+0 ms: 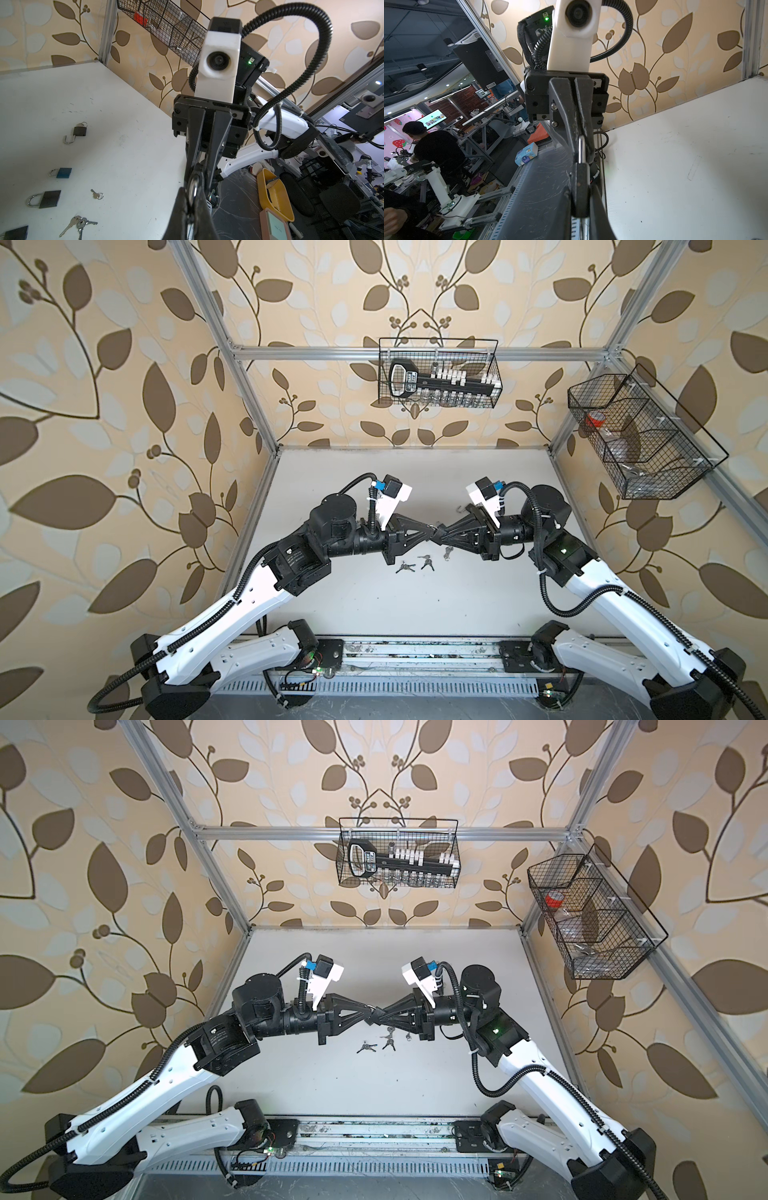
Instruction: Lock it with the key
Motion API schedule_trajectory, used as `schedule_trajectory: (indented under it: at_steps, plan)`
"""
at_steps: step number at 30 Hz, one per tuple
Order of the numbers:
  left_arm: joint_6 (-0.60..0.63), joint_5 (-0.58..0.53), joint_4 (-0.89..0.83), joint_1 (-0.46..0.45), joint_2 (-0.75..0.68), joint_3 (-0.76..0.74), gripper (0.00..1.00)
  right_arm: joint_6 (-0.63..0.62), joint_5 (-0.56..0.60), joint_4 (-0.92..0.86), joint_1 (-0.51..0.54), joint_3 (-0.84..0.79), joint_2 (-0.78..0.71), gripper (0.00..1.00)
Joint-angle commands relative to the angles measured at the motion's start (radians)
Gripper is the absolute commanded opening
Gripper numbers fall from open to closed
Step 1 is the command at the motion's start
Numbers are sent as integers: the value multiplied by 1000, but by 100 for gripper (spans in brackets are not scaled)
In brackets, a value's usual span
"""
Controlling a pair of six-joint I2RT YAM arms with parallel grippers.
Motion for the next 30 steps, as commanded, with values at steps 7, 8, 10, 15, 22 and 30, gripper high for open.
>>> schedule_trajectory:
  at_steps: [7,8,10,15,22,30]
  plan:
    - [-14,-270,-137,2,-5,102,0,-260,410,-209,57,11,-60,54]
    - [-18,-302,-152,2,-5,109,0,-263,478,-194,69,-10,-77,56]
    - [-29,-349,-167,1,-4,113,0,-249,578,-130,91,-64,-109,57]
    - [-42,-377,-168,2,2,119,0,-230,771,47,183,-177,-136,56]
    - [-41,-360,-169,2,3,122,0,-232,870,191,275,-195,-50,52]
    - [-45,-344,-163,2,1,116,0,-226,909,245,294,-184,9,46]
